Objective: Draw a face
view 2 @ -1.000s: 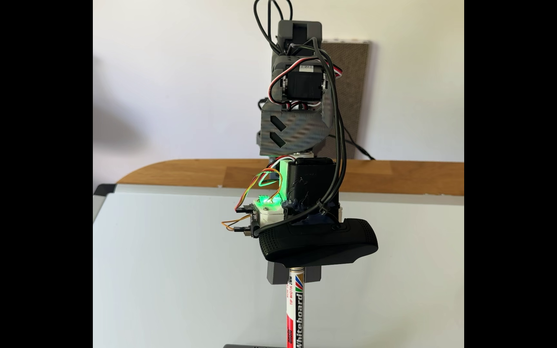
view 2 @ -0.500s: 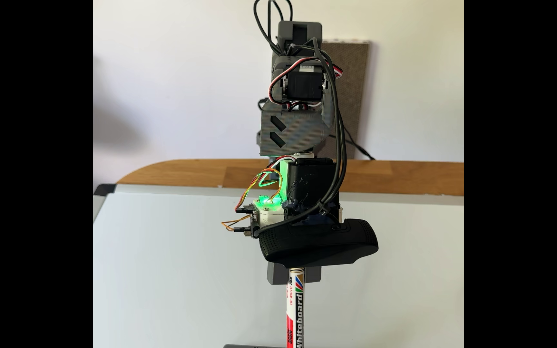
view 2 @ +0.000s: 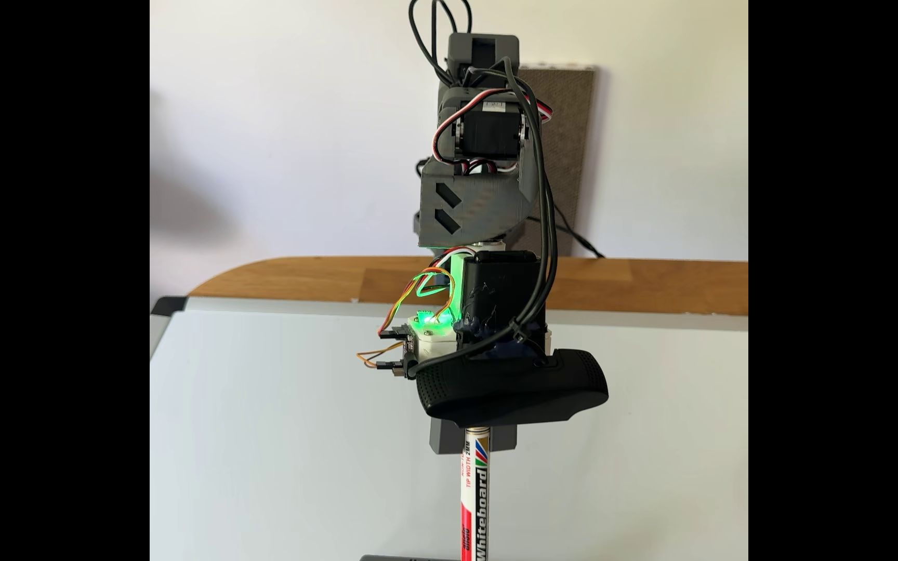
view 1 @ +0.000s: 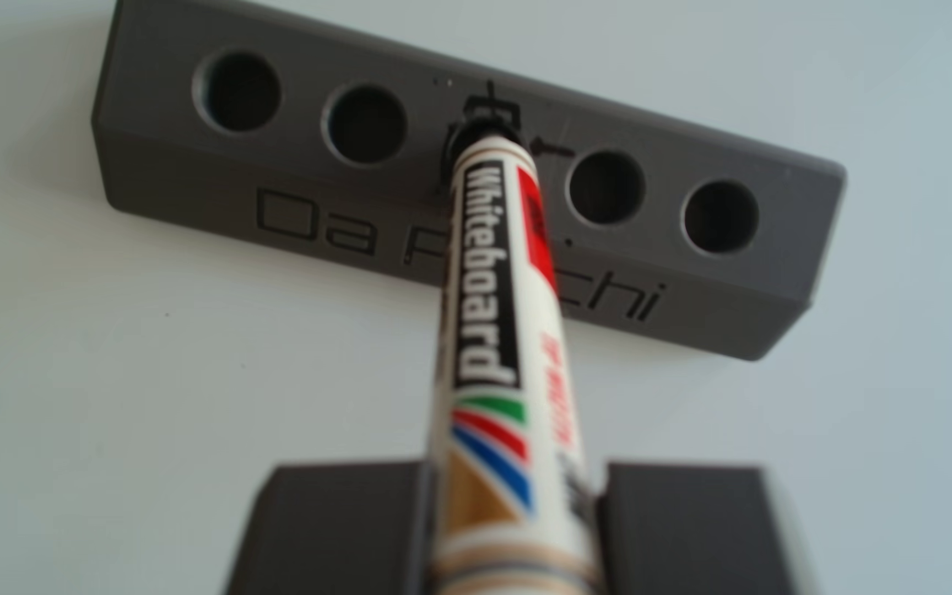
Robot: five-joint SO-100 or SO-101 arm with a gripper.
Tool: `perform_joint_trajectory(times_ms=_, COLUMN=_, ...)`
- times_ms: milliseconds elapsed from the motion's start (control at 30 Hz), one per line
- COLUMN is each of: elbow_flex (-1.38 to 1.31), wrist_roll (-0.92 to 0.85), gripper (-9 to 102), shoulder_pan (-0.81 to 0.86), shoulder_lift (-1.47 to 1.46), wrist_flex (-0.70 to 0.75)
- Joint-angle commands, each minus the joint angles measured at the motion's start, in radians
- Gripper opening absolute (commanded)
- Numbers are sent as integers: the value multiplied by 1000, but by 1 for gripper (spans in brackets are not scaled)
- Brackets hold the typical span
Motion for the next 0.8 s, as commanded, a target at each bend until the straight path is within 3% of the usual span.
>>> perform_joint_trajectory(times_ms=0, elbow_flex=-75, wrist_roll=8, gripper=-1, shoulder_pan=2, shoulder_lift=192, wrist_flex=17)
perform_joint_trajectory(times_ms=433, elbow_flex=-75, wrist_roll=8, gripper=-1, shoulder_pan=2, shoulder_lift=304, wrist_flex=91)
perform_joint_trajectory(times_ms=767, elbow_flex=-75, wrist_roll=-3, gripper=-1, shoulder_pan=-81, shoulder_lift=540, wrist_flex=282)
